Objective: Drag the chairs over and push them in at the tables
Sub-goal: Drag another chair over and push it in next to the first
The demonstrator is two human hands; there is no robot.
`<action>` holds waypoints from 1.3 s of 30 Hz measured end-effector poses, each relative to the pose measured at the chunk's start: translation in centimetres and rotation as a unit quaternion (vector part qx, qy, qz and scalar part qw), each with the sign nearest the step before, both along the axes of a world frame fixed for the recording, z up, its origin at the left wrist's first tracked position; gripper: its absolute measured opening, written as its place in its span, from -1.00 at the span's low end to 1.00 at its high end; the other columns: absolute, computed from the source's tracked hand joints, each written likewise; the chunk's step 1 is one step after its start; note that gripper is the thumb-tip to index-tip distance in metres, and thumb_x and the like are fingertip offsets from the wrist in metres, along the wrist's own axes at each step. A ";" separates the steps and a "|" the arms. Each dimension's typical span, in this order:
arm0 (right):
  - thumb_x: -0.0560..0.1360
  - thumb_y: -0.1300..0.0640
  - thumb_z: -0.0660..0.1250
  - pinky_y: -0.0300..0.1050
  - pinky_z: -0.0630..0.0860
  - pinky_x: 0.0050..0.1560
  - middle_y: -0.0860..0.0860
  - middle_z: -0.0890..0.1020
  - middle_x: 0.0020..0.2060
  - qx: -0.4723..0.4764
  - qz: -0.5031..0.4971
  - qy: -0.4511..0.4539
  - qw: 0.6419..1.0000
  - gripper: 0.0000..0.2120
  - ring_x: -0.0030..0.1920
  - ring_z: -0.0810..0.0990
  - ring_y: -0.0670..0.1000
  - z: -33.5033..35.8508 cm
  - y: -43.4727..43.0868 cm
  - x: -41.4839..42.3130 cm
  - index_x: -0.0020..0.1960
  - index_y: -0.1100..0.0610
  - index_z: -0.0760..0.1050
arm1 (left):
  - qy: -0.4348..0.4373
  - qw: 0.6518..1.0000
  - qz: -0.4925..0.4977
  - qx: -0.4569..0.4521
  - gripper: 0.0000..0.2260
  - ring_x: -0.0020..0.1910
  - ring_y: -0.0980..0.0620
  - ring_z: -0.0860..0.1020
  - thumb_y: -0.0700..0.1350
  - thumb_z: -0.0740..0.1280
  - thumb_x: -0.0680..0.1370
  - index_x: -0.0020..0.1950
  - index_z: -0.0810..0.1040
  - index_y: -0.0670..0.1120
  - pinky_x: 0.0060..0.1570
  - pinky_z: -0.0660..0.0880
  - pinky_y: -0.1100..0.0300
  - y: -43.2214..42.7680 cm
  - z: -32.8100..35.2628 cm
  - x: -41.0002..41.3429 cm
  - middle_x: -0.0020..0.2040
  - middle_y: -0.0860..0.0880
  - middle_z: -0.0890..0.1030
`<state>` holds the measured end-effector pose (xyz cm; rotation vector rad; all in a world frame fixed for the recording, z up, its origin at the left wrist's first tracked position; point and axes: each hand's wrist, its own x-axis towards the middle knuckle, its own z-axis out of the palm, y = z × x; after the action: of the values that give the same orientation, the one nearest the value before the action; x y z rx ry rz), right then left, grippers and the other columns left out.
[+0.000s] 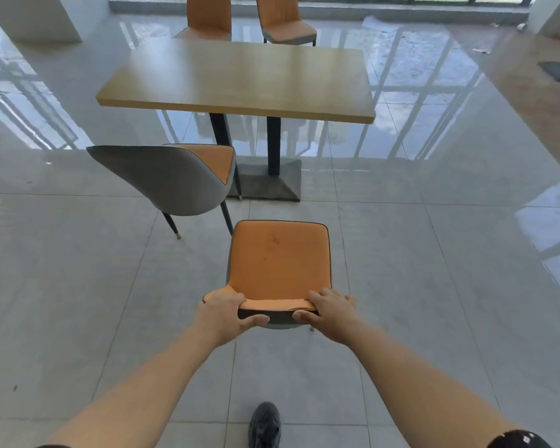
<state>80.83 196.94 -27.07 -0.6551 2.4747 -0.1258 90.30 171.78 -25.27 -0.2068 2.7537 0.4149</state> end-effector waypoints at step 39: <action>0.43 -0.52 0.15 0.06 0.44 0.21 0.01 0.47 0.10 -0.085 -0.121 -0.019 0.989 -0.37 0.18 0.39 0.10 0.5 -4.9 -13.1 0.26 -0.11 0.49 | -0.018 0.999 0.051 0.005 -0.07 0.10 0.02 0.44 0.76 -0.16 0.16 0.16 0.45 0.16 0.14 0.48 -0.11 -5.5 -2.2 -14.5 0.11 0.09 0.51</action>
<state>67.72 192.08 -26.55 -0.4128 2.5157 -0.4432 75.80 166.26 -27.51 -0.3507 2.7128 0.4477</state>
